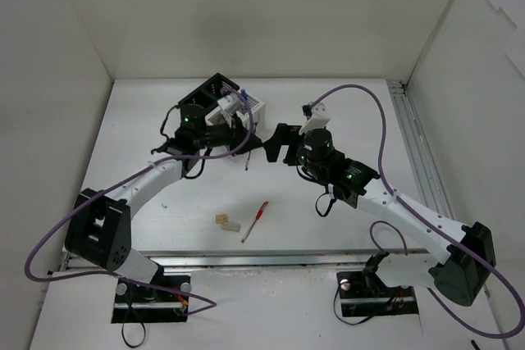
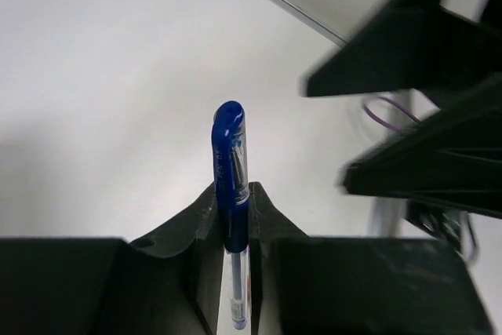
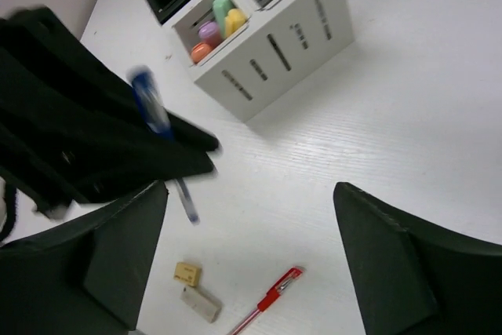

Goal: Sort the stationery into containers
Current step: Place the pen in the storage box.

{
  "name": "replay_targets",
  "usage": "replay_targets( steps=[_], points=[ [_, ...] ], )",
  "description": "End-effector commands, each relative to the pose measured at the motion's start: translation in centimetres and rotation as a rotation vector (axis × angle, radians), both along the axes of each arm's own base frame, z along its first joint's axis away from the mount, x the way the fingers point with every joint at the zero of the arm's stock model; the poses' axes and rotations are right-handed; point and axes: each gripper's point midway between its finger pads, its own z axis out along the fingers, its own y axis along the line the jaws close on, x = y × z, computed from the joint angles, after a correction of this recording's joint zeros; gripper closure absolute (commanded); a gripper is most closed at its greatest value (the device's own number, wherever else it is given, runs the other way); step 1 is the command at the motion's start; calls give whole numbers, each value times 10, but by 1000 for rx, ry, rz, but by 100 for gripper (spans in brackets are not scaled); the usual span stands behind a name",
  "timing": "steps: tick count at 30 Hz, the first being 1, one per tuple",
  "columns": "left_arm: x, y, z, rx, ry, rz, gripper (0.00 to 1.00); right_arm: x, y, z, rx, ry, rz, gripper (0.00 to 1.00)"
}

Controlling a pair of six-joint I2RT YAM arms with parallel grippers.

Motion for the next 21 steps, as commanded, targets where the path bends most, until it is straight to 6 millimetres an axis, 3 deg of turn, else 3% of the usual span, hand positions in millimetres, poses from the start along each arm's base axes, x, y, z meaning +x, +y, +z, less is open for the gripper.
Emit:
replay_targets(
  steps=[1, 3, 4, 5, 7, 8, 9, 10, 11, 12, 13, 14, 15, 17, 21],
  points=[
    [57, 41, 79, -55, -262, 190, 100, 11, -33, 58, 30, -144, -172, 13],
    [99, 78, 97, -30, -338, 347, 100, 12, -49, 65, 26, -170, -235, 7],
    [120, 90, 90, -6, -335, 407, 100, 14, -57, 65, 12, -178, -264, 6],
    [148, 116, 106, 3, -375, 520, 100, 15, -61, 64, 5, -178, -275, 6],
    [178, 131, 101, 18, -377, 542, 100, 19, -72, 59, -32, -170, -286, 5],
    [190, 141, 124, 3, -428, 537, 100, 19, -76, 62, -40, -169, -299, 5],
    [198, 145, 126, 14, -440, 532, 100, 20, -81, 63, -61, -170, -311, 4],
    [218, 151, 110, 54, -449, 542, 100, 18, -86, 60, -97, -163, -309, 2],
    [230, 157, 125, 54, -502, 553, 100, 17, -90, 61, -105, -163, -320, 2],
    [237, 157, 125, 65, -516, 546, 100, 16, -93, 61, -113, -167, -330, 2],
    [253, 163, 105, 97, -505, 547, 100, 16, -97, 57, -124, -164, -340, 2],
    [261, 161, 115, 88, -536, 534, 100, 14, -99, 57, -119, -165, -346, 2],
    [273, 166, 98, 100, -514, 535, 100, 13, -106, 50, -144, -144, -364, 2],
    [282, 169, 97, 92, -522, 526, 100, 11, -111, 46, -151, -136, -374, 2],
    [296, 177, 72, 103, -498, 555, 96, 11, -118, 36, -189, -116, -386, 2]
  ],
)
